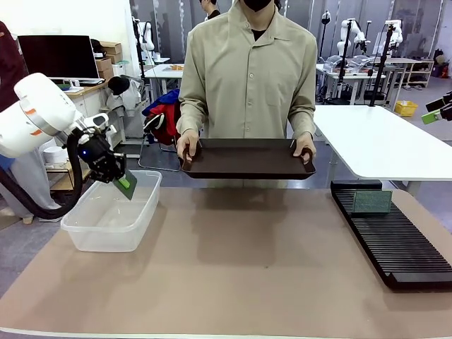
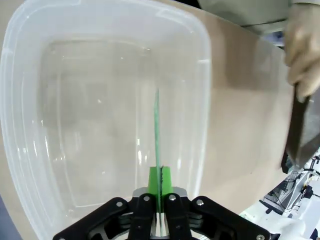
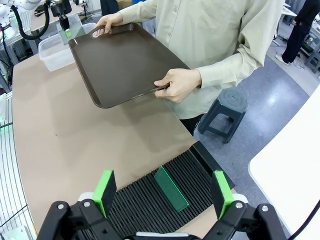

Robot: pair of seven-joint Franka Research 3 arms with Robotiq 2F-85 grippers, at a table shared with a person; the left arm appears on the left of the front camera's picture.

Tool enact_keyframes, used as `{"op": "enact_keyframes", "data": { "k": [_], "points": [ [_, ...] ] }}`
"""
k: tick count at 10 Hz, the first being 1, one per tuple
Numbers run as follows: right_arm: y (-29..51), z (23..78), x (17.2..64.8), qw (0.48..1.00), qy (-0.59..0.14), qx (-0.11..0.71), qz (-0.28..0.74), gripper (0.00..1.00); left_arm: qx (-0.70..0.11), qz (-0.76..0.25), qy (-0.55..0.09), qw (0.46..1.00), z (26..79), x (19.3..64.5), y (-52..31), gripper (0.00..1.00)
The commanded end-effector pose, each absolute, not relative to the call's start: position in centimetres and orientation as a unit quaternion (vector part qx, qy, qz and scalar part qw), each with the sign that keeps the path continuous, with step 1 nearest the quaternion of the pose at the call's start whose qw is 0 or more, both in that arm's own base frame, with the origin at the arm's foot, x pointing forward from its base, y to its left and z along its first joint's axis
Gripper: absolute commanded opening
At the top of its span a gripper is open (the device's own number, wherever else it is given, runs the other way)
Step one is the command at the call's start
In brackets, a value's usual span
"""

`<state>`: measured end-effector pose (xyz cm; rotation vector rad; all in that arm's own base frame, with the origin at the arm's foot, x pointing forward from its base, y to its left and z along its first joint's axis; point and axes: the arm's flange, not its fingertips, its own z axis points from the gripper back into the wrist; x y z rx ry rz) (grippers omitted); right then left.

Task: Sort PCBs into racks and boxes based on the side picked up.
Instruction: If the short side of the Blank PCB is picked up, insert it into the PCB Rack ; if the long side is picked up, place it in the Organizing box.

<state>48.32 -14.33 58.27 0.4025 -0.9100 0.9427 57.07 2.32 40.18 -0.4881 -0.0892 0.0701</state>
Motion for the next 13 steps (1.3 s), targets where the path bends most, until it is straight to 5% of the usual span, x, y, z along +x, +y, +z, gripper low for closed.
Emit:
{"op": "enact_keyframes", "data": {
  "k": [1,13],
  "points": [
    [-14.2,58.2,48.3,0.775,-0.418,0.188,0.435,1.0,-0.216,0.048,-0.04,0.974,39.2,58.6,2.3,0.03],
    [-14.2,58.2,48.3,0.775,-0.418,0.188,0.435,1.0,-0.204,0.034,-0.012,0.978,35.8,58.5,2.5,0.03]
  ]
}}
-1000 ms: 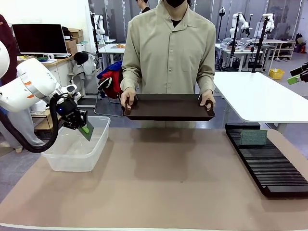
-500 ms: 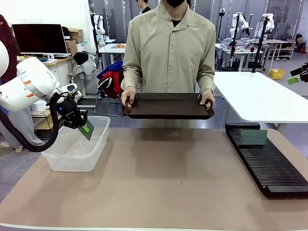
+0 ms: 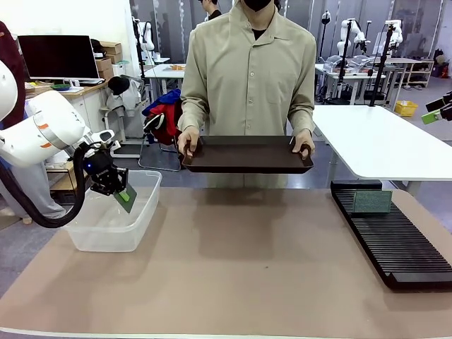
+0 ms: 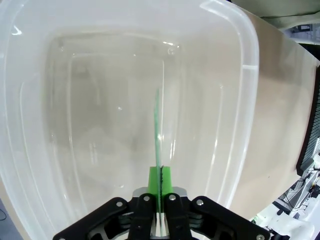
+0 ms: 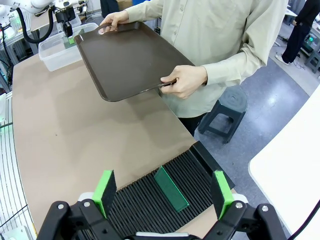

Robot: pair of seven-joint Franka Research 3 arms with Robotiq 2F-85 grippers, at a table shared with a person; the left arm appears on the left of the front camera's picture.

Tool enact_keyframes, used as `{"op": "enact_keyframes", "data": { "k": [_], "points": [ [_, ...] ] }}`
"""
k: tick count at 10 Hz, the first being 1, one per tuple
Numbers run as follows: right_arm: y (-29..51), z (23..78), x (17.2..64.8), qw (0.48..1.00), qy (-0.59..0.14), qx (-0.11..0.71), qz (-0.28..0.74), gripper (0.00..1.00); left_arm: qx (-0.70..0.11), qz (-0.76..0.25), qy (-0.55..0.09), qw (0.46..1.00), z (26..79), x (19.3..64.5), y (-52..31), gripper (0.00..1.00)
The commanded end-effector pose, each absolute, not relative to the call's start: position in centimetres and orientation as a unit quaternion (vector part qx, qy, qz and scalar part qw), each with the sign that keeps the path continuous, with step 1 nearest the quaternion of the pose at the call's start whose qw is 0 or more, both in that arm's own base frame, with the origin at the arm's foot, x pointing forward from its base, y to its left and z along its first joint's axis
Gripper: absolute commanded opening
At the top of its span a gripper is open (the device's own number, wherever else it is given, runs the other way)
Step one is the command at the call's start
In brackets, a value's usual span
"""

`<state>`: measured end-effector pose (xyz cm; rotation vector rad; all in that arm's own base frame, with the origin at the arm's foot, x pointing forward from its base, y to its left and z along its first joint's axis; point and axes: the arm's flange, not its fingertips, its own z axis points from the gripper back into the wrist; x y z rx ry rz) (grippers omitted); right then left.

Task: Sort PCBs into racks and boxes based on the side picked up.
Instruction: If the short side of the Blank PCB is picked up, insert it into the PCB Rack ; if the long side is picked up, place it in the Organizing box.

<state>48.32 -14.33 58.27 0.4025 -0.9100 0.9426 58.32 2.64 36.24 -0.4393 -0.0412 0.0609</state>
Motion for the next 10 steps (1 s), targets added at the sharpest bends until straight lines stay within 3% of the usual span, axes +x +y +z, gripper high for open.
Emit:
{"op": "enact_keyframes", "data": {
  "k": [1,5,6,7,8,9,10],
  "points": [
    [-14.2,58.2,48.3,0.775,-0.418,0.188,0.435,1.0,-0.2,0.025,0.0,0.98,35.1,58.7,2.3,0.03],
    [-14.2,58.2,48.3,0.775,-0.418,0.188,0.435,1.0,-0.191,-0.002,0.012,0.982,33.3,59.4,1.1,0.03],
    [-14.2,58.2,48.3,0.775,-0.418,0.188,0.435,1.0,-0.193,0.002,0.016,0.981,33.0,59.4,0.6,0.08],
    [-14.2,58.2,48.3,0.775,-0.418,0.188,0.435,1.0,-0.192,-0.001,0.016,0.981,32.9,59.7,0.7,0.22],
    [-14.2,58.2,48.3,0.775,-0.418,0.188,0.435,1.0,-0.192,-0.004,0.017,0.981,33.1,59.7,0.9,0.27],
    [-14.2,58.2,48.3,0.775,-0.418,0.188,0.435,1.0,-0.192,0.001,0.017,0.981,33.0,59.6,0.8,0.42],
    [-14.2,58.2,48.3,0.775,-0.418,0.188,0.435,1.0,-0.191,0.006,0.015,0.982,33.1,59.4,0.9,0.47]
  ]
}}
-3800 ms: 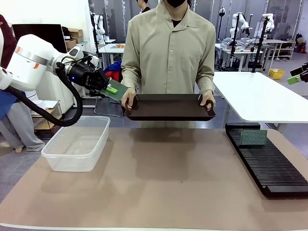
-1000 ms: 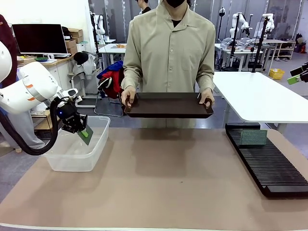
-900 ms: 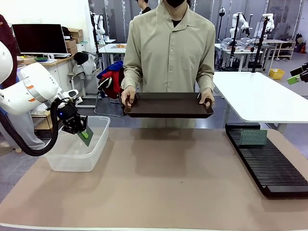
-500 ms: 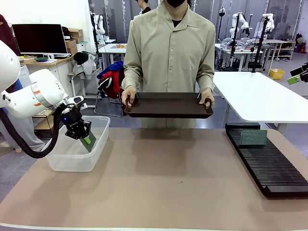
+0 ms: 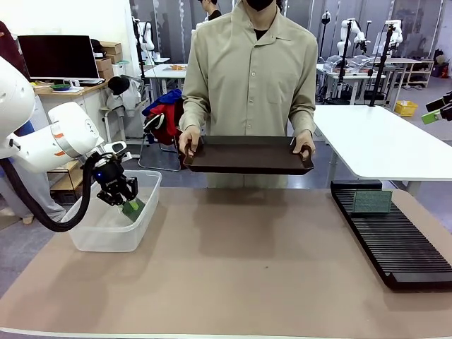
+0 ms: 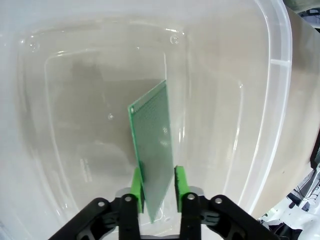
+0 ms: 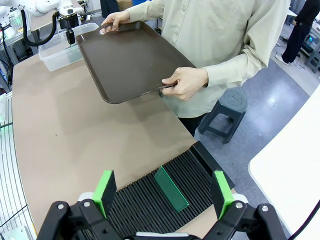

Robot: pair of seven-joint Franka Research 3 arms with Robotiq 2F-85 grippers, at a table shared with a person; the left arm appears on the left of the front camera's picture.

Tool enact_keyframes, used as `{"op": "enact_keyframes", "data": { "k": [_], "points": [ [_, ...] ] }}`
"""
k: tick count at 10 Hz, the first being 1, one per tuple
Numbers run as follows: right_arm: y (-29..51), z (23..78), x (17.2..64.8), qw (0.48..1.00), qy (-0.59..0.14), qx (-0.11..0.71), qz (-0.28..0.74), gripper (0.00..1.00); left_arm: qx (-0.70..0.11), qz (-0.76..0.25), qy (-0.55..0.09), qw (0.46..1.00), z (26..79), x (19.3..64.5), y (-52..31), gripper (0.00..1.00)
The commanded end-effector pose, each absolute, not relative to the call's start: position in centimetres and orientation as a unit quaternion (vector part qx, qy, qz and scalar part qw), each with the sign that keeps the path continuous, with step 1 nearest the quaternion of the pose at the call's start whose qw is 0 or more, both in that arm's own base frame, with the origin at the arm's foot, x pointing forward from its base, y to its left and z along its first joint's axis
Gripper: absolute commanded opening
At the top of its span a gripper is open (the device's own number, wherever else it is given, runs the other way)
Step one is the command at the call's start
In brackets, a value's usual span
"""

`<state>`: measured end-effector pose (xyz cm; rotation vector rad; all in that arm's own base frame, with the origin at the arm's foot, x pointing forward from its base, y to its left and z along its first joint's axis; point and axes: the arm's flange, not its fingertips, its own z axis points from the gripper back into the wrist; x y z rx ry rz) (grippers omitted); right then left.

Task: Sort PCBs into racks and boxes based on the side picked up.
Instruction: If the short side of the Blank PCB is picked up, insert it into the PCB Rack ; if the long side is picked up, place it in the Organizing box.

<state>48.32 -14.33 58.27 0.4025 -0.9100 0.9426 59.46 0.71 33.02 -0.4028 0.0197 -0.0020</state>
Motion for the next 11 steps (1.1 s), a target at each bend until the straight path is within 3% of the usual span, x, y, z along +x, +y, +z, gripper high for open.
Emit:
{"op": "enact_keyframes", "data": {
  "k": [1,2,3,4,5,9,11],
  "points": [
    [-14.2,58.2,48.3,0.775,-0.418,0.188,0.435,1.0,-0.181,0.012,0.013,0.983,33.3,59.2,1.4,0.61],
    [-14.2,58.2,48.3,0.775,-0.418,0.188,0.435,1.0,-0.175,0.021,0.007,0.984,33.6,59.0,1.5,0.66],
    [-14.2,58.2,48.3,0.775,-0.418,0.188,0.435,1.0,-0.161,0.027,0.004,0.987,34.0,58.8,1.6,0.81],
    [-14.2,58.2,48.3,0.775,-0.418,0.188,0.435,1.0,-0.147,0.026,0.002,0.989,34.4,58.5,1.8,0.86],
    [-14.2,58.2,48.3,0.775,-0.418,0.188,0.435,1.0,-0.138,0.027,-0.003,0.99,34.8,58.3,1.7,1.0],
    [-14.2,58.2,48.3,0.775,-0.418,0.188,0.435,1.0,-0.127,0.023,-0.039,0.991,36.0,57.4,0.7,1.0],
    [-14.2,58.2,48.3,0.775,-0.418,0.188,0.435,1.0,-0.135,0.006,-0.021,0.991,36.1,58.4,1.4,1.0]
  ]
}}
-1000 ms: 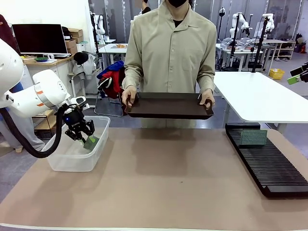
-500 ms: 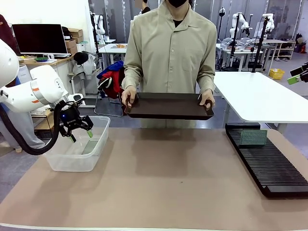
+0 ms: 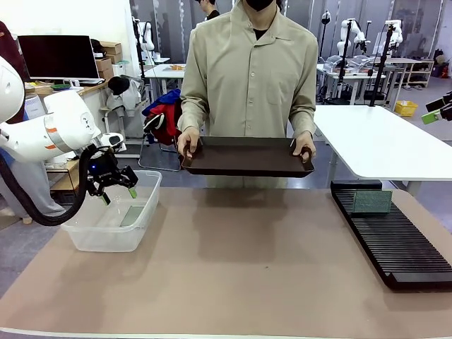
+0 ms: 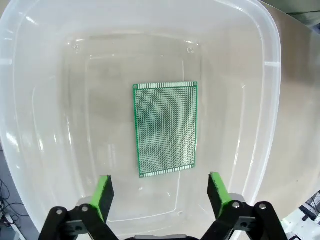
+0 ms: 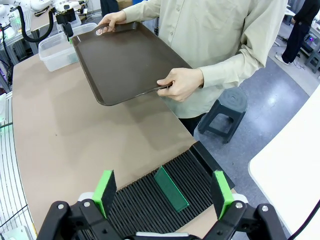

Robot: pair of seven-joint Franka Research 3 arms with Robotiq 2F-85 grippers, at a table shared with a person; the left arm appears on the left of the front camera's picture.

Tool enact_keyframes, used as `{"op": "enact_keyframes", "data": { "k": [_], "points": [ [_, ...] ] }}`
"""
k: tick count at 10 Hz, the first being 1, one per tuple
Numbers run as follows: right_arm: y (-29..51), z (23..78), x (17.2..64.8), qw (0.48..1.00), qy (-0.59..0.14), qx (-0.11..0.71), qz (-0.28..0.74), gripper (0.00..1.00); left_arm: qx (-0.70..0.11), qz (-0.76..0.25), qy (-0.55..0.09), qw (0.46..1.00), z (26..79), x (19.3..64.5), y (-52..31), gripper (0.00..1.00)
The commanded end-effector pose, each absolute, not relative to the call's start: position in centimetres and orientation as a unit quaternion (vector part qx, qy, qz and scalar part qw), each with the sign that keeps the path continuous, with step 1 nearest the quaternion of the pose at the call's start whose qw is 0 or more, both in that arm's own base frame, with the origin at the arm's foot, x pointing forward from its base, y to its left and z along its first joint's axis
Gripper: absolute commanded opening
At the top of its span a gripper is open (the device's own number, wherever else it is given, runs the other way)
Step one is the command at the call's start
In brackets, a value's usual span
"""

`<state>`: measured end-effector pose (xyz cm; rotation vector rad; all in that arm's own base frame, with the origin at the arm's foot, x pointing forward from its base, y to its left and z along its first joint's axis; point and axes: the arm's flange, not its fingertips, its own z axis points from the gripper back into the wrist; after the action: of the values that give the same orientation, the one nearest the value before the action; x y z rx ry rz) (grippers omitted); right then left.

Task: Sort PCBs into racks and boxes based on the side picked up.
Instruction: If the short side of the Blank PCB is picked up, insert it into the PCB Rack ; if the long side is picked up, place it in the Organizing box.

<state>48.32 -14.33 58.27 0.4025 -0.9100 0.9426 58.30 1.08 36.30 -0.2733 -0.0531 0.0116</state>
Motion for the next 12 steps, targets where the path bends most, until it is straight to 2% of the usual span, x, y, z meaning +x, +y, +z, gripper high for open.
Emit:
{"op": "enact_keyframes", "data": {
  "k": [1,9,12],
  "points": [
    [-14.2,58.2,48.3,0.775,-0.418,0.188,0.435,1.0,-0.135,0.006,-0.021,0.991,36.1,58.4,1.4,1.0],
    [-14.2,58.2,48.3,0.775,-0.418,0.188,0.435,1.0,-0.136,0.006,-0.023,0.99,35.9,58.3,1.2,1.0],
    [-14.2,58.2,48.3,0.775,-0.418,0.188,0.435,1.0,-0.167,-0.072,-0.034,0.983,40.1,56.4,2.3,1.0]
  ]
}}
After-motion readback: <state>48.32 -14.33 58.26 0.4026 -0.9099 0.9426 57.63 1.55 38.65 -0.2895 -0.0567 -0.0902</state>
